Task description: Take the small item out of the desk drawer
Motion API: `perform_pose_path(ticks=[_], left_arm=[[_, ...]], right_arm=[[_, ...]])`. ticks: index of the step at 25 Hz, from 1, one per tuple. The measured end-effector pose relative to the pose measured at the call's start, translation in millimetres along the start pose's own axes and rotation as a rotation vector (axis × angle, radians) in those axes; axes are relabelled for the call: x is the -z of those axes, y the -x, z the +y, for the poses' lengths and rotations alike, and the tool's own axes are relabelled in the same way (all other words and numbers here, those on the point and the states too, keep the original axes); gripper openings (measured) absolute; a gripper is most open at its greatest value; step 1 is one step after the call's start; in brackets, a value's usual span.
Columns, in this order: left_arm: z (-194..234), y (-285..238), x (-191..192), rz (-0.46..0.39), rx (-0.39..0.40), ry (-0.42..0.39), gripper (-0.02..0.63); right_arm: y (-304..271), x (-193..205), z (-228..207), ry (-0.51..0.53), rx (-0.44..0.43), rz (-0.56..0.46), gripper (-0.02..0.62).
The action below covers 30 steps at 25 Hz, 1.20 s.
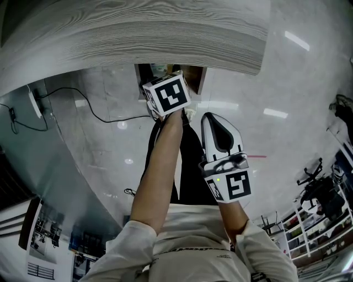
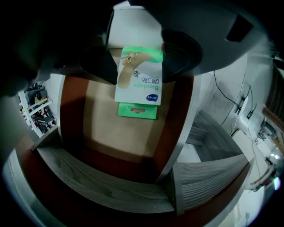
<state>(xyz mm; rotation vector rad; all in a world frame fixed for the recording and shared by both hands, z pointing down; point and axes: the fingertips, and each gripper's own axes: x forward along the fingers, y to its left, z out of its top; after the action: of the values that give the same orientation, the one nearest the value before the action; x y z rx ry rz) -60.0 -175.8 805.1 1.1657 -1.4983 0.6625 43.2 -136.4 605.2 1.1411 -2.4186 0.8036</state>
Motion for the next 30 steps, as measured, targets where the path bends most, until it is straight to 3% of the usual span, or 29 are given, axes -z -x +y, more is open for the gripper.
perform_pose_path(ticks=[11,30], left_arm=[[-11,13,0,-0.047,-0.001,-0.146,0.313],[-9,52,-5,-0.141,0.077,-0.175,0.311]], right_arm=[[11,0,-1,0.001,0.02,-0.003,0.031],[40,-10,16,0.01,0.04,-0.061,0.031]])
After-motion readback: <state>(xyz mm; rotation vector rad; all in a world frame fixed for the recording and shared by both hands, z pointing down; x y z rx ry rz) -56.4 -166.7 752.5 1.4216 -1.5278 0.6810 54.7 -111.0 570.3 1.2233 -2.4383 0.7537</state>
